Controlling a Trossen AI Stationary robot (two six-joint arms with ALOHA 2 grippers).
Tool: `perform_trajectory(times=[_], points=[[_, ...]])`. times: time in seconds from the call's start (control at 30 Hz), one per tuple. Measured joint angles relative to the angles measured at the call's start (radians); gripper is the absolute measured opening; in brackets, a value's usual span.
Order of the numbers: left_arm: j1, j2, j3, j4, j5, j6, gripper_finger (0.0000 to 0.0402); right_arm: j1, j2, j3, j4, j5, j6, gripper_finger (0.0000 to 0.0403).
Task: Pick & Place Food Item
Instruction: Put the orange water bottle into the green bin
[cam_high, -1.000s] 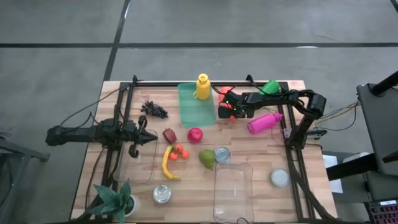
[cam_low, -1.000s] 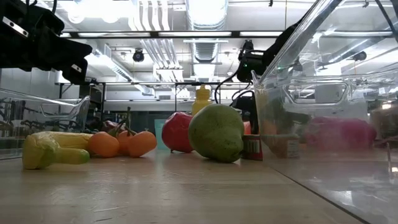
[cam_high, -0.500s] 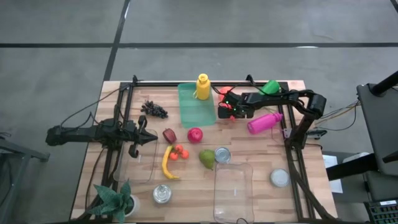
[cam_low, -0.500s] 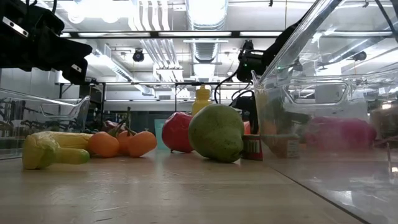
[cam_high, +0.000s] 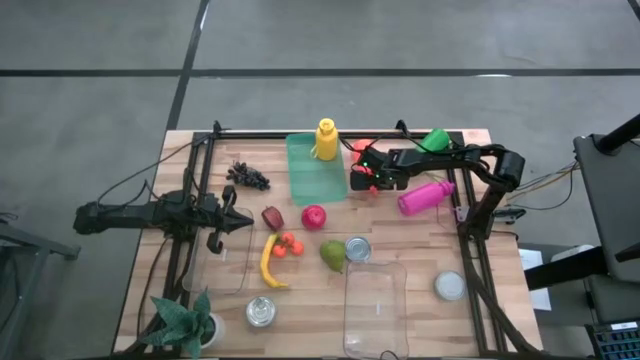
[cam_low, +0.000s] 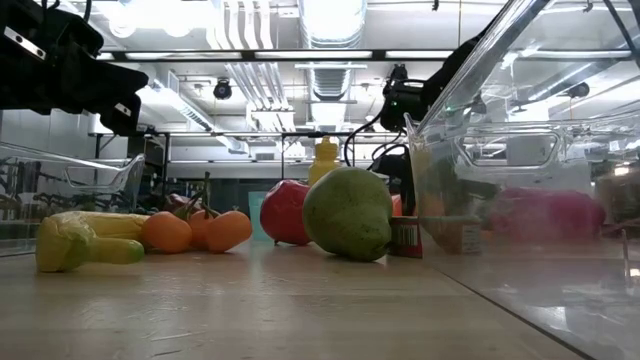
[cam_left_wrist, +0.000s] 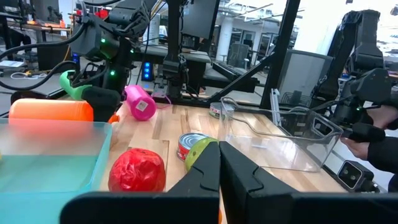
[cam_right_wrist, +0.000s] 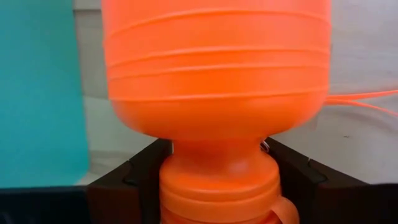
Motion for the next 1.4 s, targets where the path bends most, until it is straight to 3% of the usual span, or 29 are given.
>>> perform_trajectory(times=[0.73,1.07,1.4], points=[[0.000,0.000,0.000,0.000,0.000,0.000,0.0001,0.000,-0.046,0.000,0.000,0.018,-0.005,0.0208],[0.000,0.000,0.000,0.000,0.000,0.000,0.0001,-0.001,-0.221,-0.001,-0.039,0.092,-0.030,0.0213],[0.000,0.000,0.000,0.000,0.000,0.000,0.0001,0.000,-0.459,-0.041,-0.038,0.036,-0.035,0.0200]])
